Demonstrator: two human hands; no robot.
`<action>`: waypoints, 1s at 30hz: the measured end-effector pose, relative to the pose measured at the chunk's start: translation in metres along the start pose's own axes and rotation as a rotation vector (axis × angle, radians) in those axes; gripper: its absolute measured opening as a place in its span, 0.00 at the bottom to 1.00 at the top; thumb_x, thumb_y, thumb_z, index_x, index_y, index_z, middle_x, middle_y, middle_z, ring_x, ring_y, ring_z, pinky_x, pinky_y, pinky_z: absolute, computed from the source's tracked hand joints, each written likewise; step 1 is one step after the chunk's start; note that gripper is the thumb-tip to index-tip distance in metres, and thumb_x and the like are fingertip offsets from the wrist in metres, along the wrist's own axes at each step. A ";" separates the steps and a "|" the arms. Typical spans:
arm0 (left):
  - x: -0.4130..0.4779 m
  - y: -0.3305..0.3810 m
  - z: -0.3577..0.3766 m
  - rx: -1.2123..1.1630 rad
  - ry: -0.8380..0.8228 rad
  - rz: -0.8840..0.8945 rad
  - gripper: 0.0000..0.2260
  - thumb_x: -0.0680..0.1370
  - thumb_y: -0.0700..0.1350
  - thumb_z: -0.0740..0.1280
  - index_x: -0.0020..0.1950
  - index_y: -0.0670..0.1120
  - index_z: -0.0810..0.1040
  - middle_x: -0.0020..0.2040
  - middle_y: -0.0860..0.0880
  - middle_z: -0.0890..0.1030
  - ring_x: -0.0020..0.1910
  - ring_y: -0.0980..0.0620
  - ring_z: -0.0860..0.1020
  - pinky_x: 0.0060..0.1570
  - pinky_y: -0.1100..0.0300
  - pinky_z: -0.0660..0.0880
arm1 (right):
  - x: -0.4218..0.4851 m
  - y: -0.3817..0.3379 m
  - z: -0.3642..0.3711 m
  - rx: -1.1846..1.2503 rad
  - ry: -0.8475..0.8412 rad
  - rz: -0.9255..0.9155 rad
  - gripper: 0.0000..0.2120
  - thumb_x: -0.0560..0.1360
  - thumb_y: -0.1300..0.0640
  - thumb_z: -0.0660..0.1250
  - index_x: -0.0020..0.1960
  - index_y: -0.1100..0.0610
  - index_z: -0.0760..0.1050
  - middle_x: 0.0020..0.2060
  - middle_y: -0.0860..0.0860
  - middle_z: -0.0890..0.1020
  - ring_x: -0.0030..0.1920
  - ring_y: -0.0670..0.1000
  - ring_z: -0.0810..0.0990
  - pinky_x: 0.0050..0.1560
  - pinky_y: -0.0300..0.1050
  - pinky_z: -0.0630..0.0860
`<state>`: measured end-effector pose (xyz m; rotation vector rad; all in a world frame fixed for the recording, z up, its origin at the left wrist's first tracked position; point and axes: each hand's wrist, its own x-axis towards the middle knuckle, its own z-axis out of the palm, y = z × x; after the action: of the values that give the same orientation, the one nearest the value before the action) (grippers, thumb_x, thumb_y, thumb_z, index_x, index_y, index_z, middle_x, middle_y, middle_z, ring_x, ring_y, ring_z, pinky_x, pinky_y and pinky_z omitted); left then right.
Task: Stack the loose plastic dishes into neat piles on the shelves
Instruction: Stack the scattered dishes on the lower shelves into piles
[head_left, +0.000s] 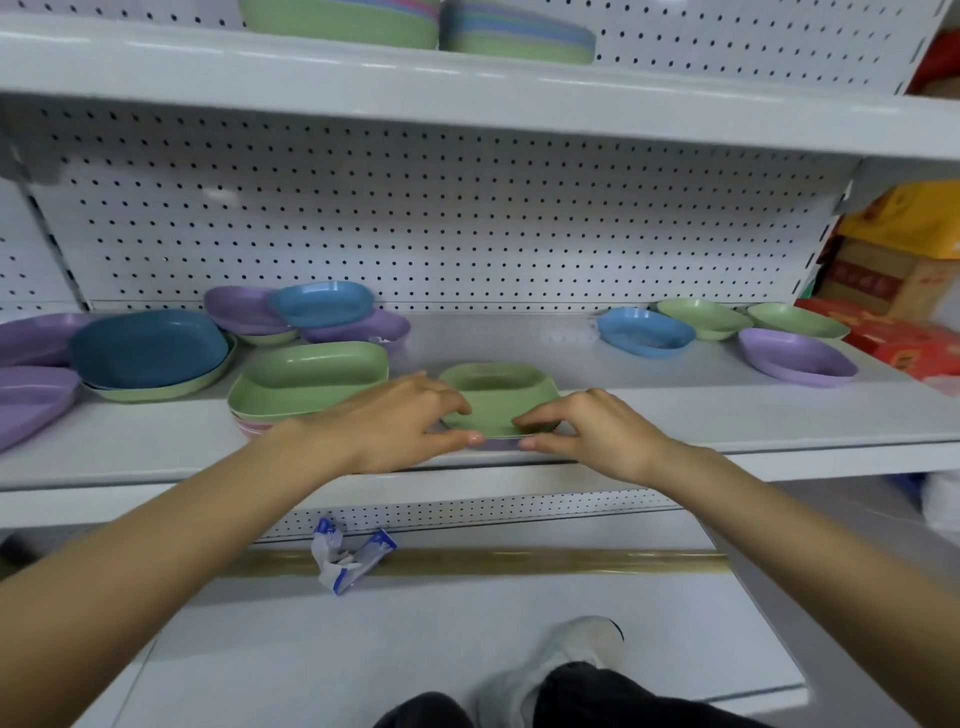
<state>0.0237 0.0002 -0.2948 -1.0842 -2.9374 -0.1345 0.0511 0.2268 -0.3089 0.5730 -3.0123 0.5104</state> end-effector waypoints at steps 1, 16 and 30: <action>0.006 0.001 0.001 0.008 -0.021 -0.004 0.23 0.78 0.61 0.57 0.68 0.50 0.71 0.66 0.52 0.73 0.66 0.51 0.69 0.64 0.54 0.67 | 0.001 0.003 0.001 -0.010 -0.013 0.000 0.12 0.75 0.46 0.66 0.56 0.46 0.80 0.51 0.46 0.84 0.52 0.49 0.79 0.54 0.44 0.73; 0.044 -0.011 0.025 0.064 -0.051 0.054 0.18 0.79 0.60 0.55 0.64 0.58 0.75 0.62 0.54 0.78 0.63 0.50 0.73 0.59 0.53 0.71 | 0.014 0.024 0.011 0.019 0.089 0.006 0.08 0.76 0.47 0.65 0.48 0.46 0.82 0.39 0.49 0.83 0.42 0.52 0.77 0.46 0.44 0.71; 0.059 -0.010 0.018 -0.037 -0.178 0.006 0.31 0.69 0.71 0.50 0.49 0.47 0.77 0.46 0.49 0.80 0.49 0.47 0.77 0.52 0.50 0.74 | 0.027 0.028 -0.007 0.032 0.033 0.019 0.14 0.74 0.48 0.67 0.58 0.50 0.79 0.57 0.46 0.82 0.59 0.48 0.77 0.60 0.41 0.70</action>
<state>-0.0277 0.0321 -0.3111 -1.1683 -3.0993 -0.0977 0.0161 0.2441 -0.3086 0.5334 -2.9865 0.5650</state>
